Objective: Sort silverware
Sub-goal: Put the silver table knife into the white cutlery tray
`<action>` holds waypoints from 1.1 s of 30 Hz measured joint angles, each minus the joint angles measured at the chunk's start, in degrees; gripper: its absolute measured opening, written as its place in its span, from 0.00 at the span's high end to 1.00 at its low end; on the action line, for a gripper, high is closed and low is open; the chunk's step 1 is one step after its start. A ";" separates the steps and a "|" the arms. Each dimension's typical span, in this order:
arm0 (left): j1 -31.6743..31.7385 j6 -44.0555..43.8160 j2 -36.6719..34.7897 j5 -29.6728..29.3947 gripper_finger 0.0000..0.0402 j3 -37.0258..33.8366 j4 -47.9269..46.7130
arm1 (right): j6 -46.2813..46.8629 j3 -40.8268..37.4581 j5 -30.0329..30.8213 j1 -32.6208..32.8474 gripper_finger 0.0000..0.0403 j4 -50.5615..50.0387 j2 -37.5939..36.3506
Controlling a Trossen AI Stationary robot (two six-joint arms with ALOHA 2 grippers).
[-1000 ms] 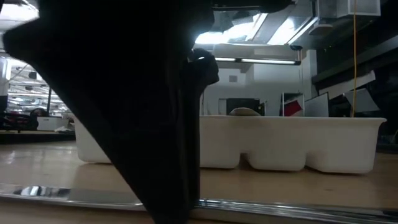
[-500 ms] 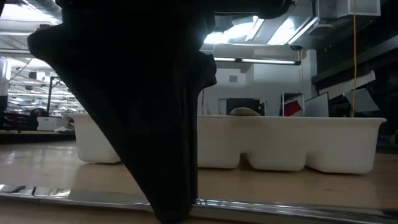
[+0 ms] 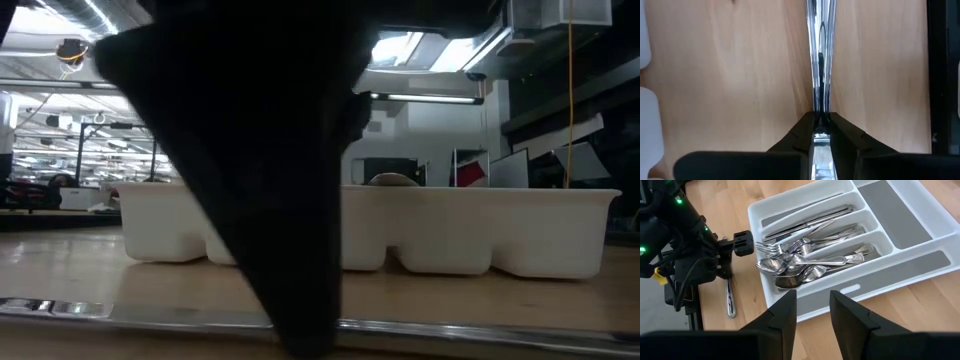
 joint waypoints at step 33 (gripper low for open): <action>2.98 -3.71 -0.28 -0.84 0.91 8.50 -1.40 | -1.66 0.02 -0.15 0.00 0.70 -0.02 -0.25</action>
